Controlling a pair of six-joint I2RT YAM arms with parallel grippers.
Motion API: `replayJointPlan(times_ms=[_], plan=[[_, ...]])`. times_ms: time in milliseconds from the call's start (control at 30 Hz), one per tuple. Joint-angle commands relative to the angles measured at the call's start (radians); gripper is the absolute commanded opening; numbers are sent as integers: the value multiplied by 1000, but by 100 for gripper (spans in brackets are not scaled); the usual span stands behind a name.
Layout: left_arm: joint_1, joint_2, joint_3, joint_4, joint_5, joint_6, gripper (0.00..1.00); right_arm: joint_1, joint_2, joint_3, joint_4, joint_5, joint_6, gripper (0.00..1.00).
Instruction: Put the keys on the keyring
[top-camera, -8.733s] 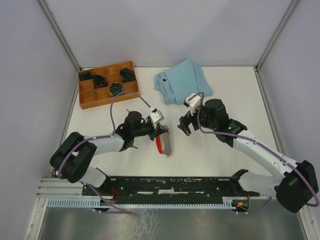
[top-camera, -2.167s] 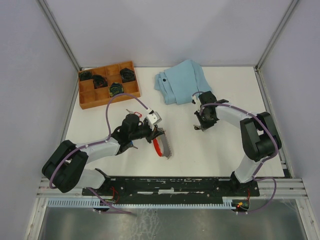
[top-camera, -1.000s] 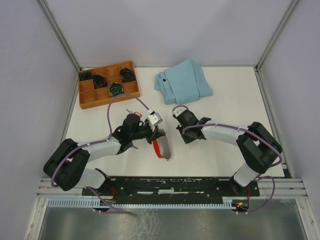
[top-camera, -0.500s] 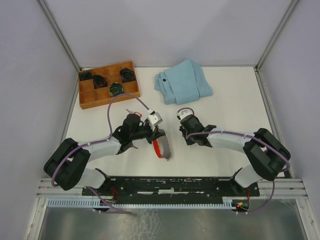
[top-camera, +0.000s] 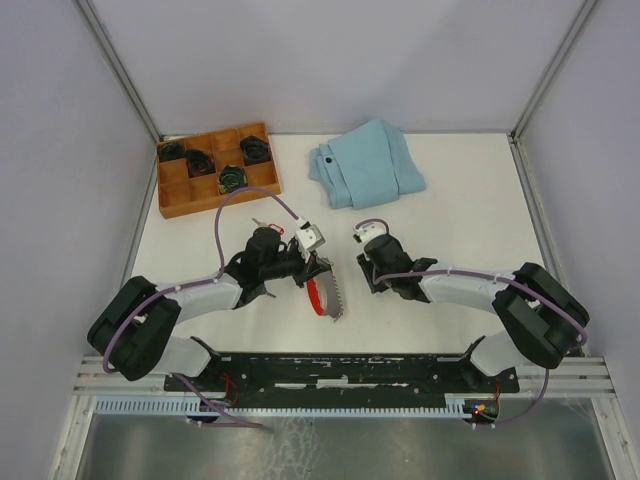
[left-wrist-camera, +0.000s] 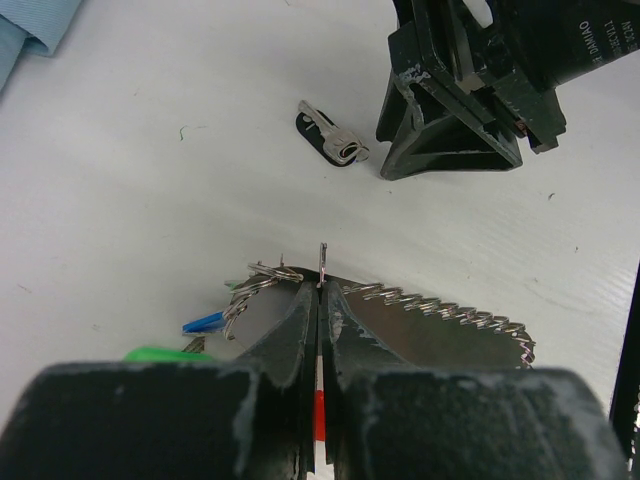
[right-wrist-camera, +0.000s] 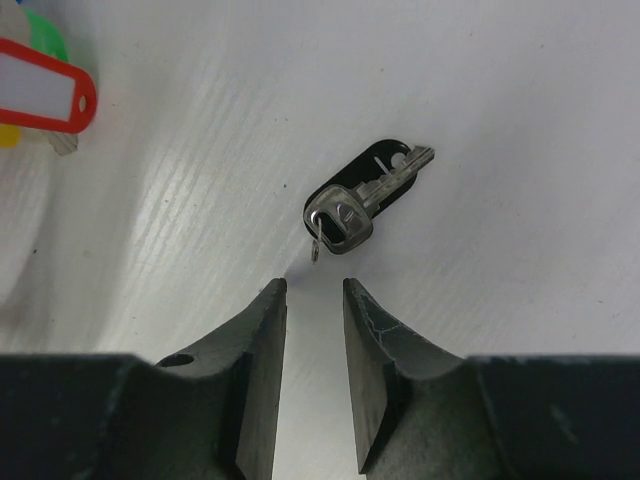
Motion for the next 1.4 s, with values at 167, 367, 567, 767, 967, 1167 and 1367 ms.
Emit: replayJointPlan(times_ms=[167,367,567,767,967,1167,1367], plan=[[-6,-6,22,64,23,40,3,14,14,30,81,49,57,31],[-7,-6,24,64,24,41,3,17,38,33,74,64,98,28],[-6,-3,23,64,24,39,3,19,46,41,82,81,113,27],[-6,-7,24,63,22,40,3,22,57,57,70,123,140,27],[-6,-5,25,61,23,38,3,23,66,70,60,136,162,27],[-6,-5,26,58,23,38,3,24,73,81,60,136,167,25],[-5,-5,28,56,21,38,3,25,83,86,52,151,176,21]])
